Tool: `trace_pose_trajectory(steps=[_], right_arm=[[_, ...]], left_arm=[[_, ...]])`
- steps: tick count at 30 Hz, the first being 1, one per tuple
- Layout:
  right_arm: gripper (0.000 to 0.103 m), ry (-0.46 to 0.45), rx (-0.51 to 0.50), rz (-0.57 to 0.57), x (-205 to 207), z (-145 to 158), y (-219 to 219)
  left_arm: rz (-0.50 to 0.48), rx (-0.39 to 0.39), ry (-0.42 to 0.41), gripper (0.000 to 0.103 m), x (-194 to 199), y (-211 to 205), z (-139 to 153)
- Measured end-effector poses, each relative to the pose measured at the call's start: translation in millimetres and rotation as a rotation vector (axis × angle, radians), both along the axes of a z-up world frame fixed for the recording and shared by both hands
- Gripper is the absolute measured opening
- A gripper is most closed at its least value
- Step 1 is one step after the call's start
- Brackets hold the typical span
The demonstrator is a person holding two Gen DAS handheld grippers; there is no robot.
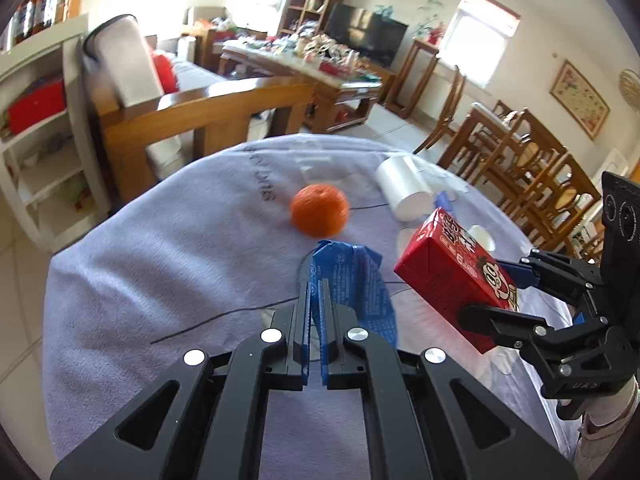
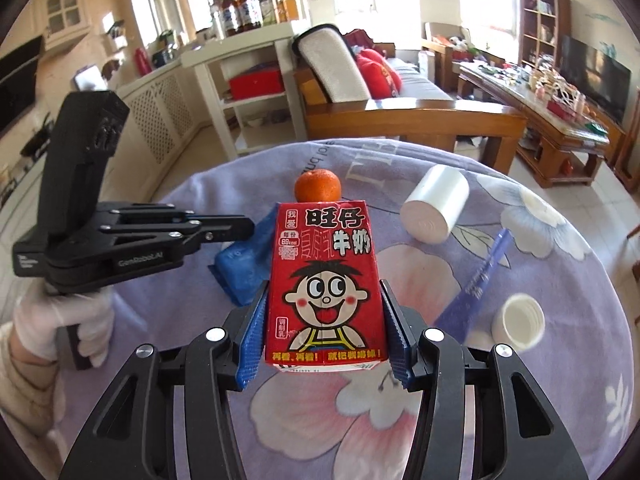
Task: Collect trash
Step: 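Grasp the blue wrapper with the left tool while the right tool grasps the red milk box, then lift the blue wrapper and red milk box and carry them over the bin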
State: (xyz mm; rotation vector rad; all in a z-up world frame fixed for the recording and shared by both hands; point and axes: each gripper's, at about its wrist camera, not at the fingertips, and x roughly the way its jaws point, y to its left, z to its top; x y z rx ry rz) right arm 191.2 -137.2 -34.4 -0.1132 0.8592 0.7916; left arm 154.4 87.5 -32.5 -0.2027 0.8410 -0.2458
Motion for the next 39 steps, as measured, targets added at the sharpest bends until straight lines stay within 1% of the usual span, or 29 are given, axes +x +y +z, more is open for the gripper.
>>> trace_pose_trajectory(steps=[1, 3, 5, 7, 9, 11, 13, 14, 15, 16, 17, 19, 21, 22, 23, 24, 25, 26, 28, 29, 32, 35, 39], right_arm=[[0.051, 0.006, 0.019, -0.015, -3.5, 3.0, -6.1], [0.051, 0.013, 0.049, -0.048, -12.8, 8.3, -19.7], [0.051, 0.017, 0.054, -0.073, -20.2, 11.4, -31.1], [0.051, 0.020, 0.061, -0.089, -27.6, 13.1, -41.4], [0.051, 0.024, 0.064, -0.099, -34.4, 12.6, -48.9], [0.051, 0.027, 0.074, -0.107, -40.5, 11.7, -54.7], [0.051, 0.033, 0.083, -0.113, -44.7, 10.8, -60.5], [0.051, 0.035, 0.088, -0.117, -46.3, 10.1, -63.1], [0.051, 0.036, 0.093, -0.120, -48.2, 9.5, -65.3], [0.051, 0.037, 0.096, -0.122, -50.0, 9.0, -67.3], [0.051, 0.037, 0.099, -0.124, -51.3, 8.6, -68.8], [0.051, 0.037, 0.110, -0.130, -55.4, 8.8, -73.5], [0.051, 0.037, 0.117, -0.137, -58.5, 8.8, -77.9], [0.051, 0.035, 0.120, -0.140, -60.3, 9.0, -80.0], [0.051, 0.035, 0.122, -0.143, -61.8, 9.3, -81.8], [0.051, 0.035, 0.126, -0.147, -64.0, 9.4, -84.8], [0.051, 0.035, 0.129, -0.151, -65.0, 10.0, -86.3], [0.051, 0.036, 0.131, -0.154, -66.3, 9.8, -86.3], [0.051, 0.036, 0.132, -0.159, -68.2, 9.0, -88.8], [0.051, 0.036, 0.132, -0.161, -69.8, 8.6, -89.9], [0.051, 0.035, 0.140, -0.171, -74.7, 8.3, -93.3], [0.051, 0.026, 0.161, -0.184, -81.7, 11.6, -100.0], [0.051, 0.011, 0.200, -0.212, -96.0, 18.6, -114.2]], left_arm=[[-0.018, -0.001, -0.012, 0.004, -2.4, -2.4, 2.1], [-0.047, 0.007, -0.007, 0.004, -4.0, -8.5, 1.2], [-0.050, 0.026, 0.003, 0.004, -3.1, -13.2, -0.5], [-0.056, 0.052, 0.042, 0.004, 2.1, -18.9, -6.0], [-0.059, 0.059, 0.080, 0.007, 9.9, -21.2, -10.8], [-0.055, 0.068, 0.094, 0.009, 14.7, -23.1, -10.0], [-0.066, 0.074, 0.115, 0.022, 18.9, -26.9, -7.7], [-0.065, 0.095, 0.116, 0.051, 19.9, -31.5, -5.5], [-0.060, 0.122, 0.102, 0.083, 17.6, -36.0, -3.5], [-0.067, 0.143, 0.072, 0.089, 13.8, -42.2, -0.3], [-0.083, 0.164, 0.051, 0.090, 11.4, -49.4, 1.8], [-0.105, 0.205, 0.053, 0.090, 11.7, -62.3, -2.3], [-0.105, 0.270, 0.058, 0.088, 15.0, -72.9, -10.2], [-0.107, 0.282, 0.071, 0.084, 17.8, -75.9, -16.6], [-0.100, 0.303, 0.066, 0.079, 18.2, -79.4, -18.6], [-0.096, 0.307, 0.059, 0.061, 17.8, -80.2, -16.7], [-0.090, 0.312, 0.047, 0.054, 17.0, -80.2, -15.3], [-0.092, 0.316, 0.046, 0.054, 17.1, -80.7, -15.6], [-0.102, 0.316, 0.038, 0.051, 15.5, -81.1, -15.3], [-0.107, 0.312, 0.038, 0.048, 15.3, -80.2, -14.2], [-0.129, 0.278, 0.033, 0.046, 10.5, -76.9, -11.0], [-0.159, 0.254, 0.002, 0.046, -3.1, -82.6, -4.9], [-0.198, 0.206, -0.068, 0.046, -28.6, -91.4, 13.6]])
